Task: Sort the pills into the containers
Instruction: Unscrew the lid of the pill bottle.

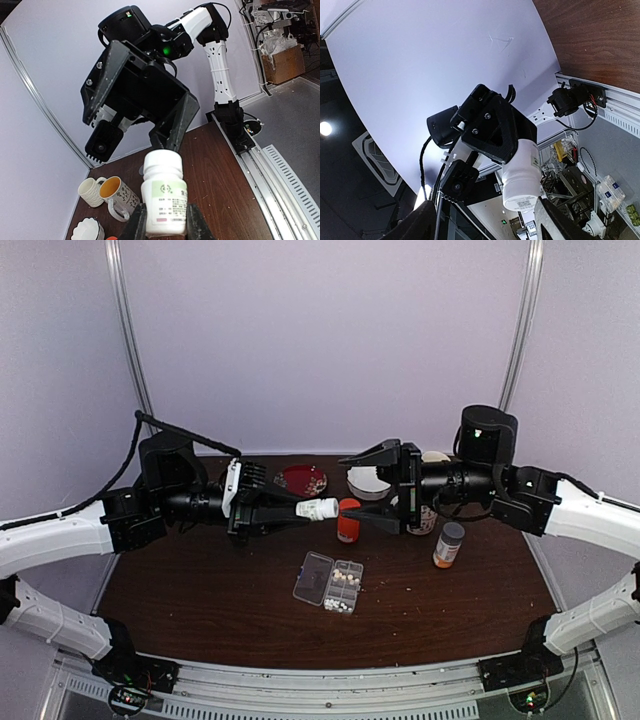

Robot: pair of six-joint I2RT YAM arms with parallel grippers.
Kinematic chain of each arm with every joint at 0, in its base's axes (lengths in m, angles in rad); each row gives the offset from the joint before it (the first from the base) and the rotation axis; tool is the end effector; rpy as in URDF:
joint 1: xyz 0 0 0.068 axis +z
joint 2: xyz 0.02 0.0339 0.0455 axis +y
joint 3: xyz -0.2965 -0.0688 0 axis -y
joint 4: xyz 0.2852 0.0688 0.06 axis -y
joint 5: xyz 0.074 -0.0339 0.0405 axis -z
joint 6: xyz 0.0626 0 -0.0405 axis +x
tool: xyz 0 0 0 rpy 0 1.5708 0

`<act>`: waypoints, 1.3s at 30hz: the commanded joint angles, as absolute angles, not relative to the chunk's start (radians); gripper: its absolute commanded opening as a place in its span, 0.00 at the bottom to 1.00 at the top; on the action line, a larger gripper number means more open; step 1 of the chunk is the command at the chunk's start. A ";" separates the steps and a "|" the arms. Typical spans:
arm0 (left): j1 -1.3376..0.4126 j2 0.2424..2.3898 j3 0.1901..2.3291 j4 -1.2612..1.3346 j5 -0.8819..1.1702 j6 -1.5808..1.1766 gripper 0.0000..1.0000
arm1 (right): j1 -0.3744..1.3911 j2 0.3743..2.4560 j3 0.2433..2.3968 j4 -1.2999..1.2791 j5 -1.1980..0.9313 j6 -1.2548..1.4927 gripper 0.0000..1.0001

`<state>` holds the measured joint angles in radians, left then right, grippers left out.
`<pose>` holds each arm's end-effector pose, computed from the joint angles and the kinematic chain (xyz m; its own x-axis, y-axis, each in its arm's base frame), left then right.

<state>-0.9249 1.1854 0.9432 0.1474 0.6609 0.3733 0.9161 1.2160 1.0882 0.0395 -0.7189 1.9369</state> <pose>0.1635 -0.2808 0.3664 0.3110 0.0657 -0.9481 0.9503 -0.0395 0.3090 0.1671 0.2854 0.4040 -0.9111 -0.0330 0.4108 0.4068 0.0876 0.9093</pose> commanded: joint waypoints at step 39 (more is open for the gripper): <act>-0.928 1.190 0.946 0.180 0.669 0.381 0.08 | 0.959 1.284 1.186 -0.086 -0.761 1.793 0.52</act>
<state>-0.9245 1.1858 0.9428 0.1284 0.6609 0.3767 0.9524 1.2758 1.1587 -0.1009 -0.7589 1.8034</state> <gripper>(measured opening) 0.202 0.534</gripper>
